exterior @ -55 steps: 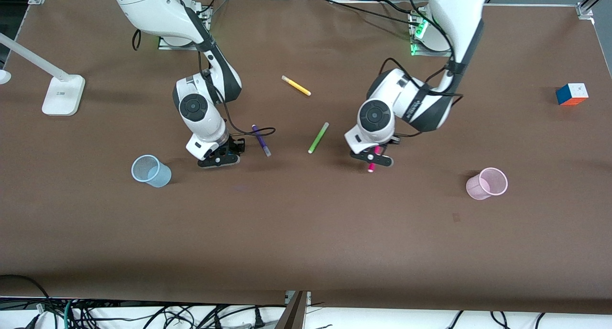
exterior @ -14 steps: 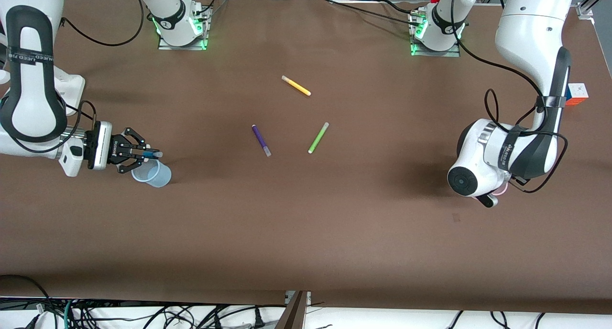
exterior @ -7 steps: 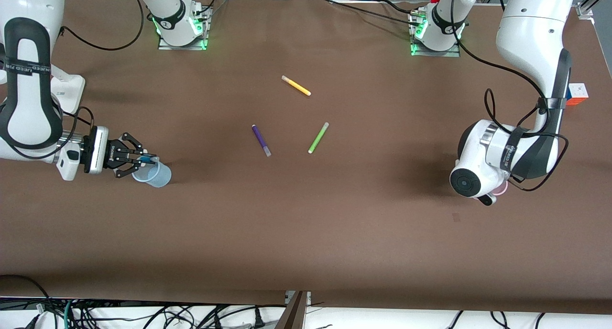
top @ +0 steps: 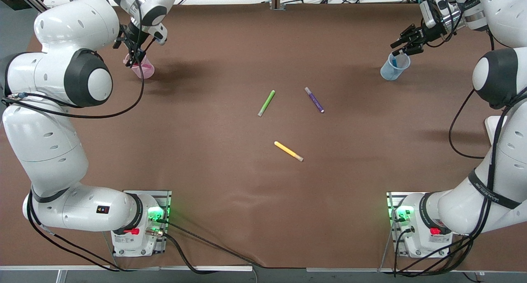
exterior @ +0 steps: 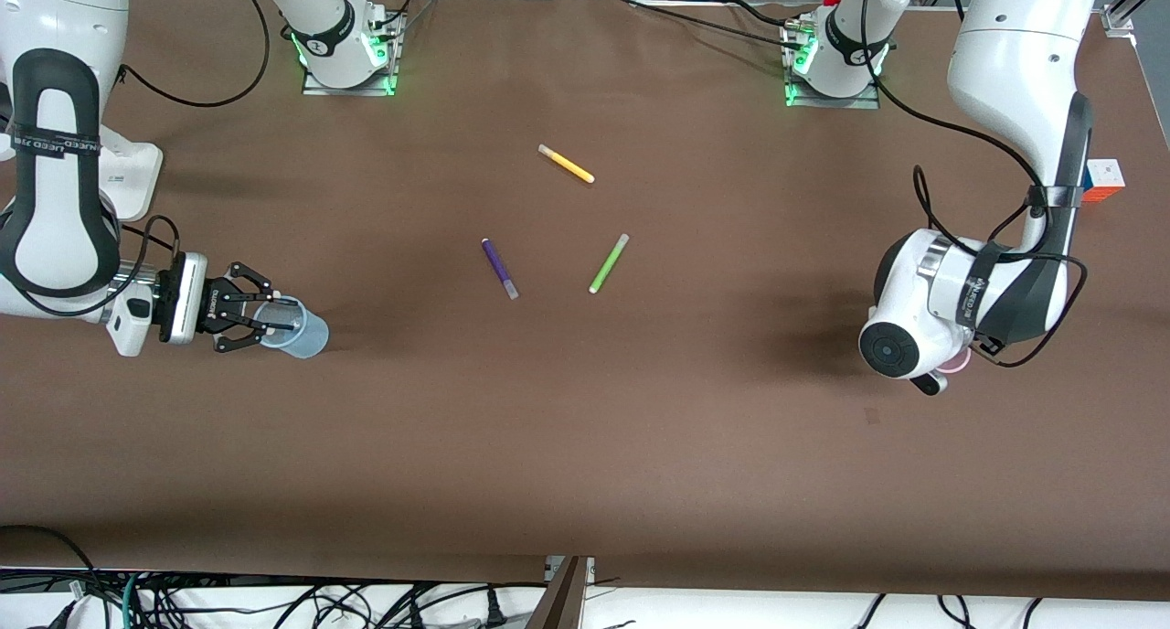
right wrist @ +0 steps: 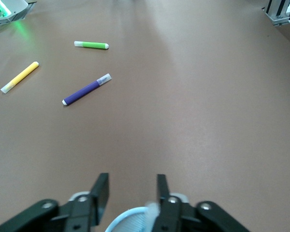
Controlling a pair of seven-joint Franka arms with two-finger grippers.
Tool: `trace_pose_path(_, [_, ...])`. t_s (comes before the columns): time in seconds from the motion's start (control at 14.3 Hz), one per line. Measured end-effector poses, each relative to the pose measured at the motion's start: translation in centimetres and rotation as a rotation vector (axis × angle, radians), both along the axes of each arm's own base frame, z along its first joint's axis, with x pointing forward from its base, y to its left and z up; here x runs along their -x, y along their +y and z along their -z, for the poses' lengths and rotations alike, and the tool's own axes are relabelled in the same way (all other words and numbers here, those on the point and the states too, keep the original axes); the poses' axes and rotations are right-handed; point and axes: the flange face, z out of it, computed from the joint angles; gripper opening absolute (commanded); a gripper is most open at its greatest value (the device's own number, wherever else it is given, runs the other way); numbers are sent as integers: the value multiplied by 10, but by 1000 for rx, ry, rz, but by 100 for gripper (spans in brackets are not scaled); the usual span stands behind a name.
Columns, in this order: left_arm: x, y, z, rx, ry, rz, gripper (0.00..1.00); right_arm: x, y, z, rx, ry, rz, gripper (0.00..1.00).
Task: Place pink and blue markers in matching cups
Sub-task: 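Open the left gripper over the pink cup while the right gripper drops the blue marker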
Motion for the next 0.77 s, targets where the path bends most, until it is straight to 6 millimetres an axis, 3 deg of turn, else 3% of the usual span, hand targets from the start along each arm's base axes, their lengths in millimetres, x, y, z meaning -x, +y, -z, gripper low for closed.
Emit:
trace_pose_path(0.35, [-26, -34, -73, 268, -145, -126, 100, -22, 7, -42, 23, 101, 89, 100])
trace_pose_path(0.77, [-18, -58, -155, 472, -334, -440, 100, -37, 15, -99, 229, 386, 323, 100])
